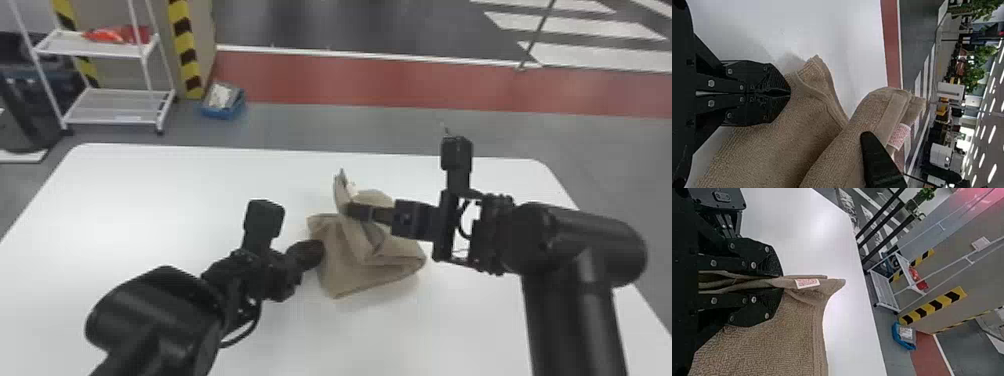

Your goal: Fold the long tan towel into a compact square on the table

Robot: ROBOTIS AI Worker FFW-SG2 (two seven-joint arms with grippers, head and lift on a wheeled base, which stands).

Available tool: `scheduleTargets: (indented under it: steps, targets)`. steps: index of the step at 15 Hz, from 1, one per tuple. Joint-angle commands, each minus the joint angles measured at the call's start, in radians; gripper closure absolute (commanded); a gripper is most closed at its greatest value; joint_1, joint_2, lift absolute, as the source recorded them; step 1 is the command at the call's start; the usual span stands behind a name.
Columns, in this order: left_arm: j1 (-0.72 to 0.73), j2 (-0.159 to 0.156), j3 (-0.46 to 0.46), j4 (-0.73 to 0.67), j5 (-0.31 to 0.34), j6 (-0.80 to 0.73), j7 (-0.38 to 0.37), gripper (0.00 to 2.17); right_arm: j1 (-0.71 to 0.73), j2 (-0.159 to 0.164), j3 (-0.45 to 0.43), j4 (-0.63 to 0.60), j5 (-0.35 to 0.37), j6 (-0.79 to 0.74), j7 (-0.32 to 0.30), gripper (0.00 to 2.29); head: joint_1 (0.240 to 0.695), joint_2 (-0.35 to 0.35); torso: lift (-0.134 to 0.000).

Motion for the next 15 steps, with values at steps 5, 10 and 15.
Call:
scheduleTargets:
  steps: [5,10,15]
  targets:
    - [-0.006,0.0,-0.003,0.001,0.0,-0.002,0.002,2.14,0.015,0.0,0.012,0.024,-0.005,-0.009,0.0,0.97,0.695,-0.11,-0.124]
    - [-0.004,0.0,-0.003,-0.001,0.0,-0.008,0.005,2.14,0.023,0.0,0.023,0.036,-0.018,-0.04,0.0,0.82,0.695,-0.102,-0.124]
    - [0.0,0.001,-0.001,-0.008,0.0,-0.008,0.006,2.14,0.038,0.0,0.022,0.036,-0.021,-0.04,0.0,0.54,0.695,-0.099,-0.124]
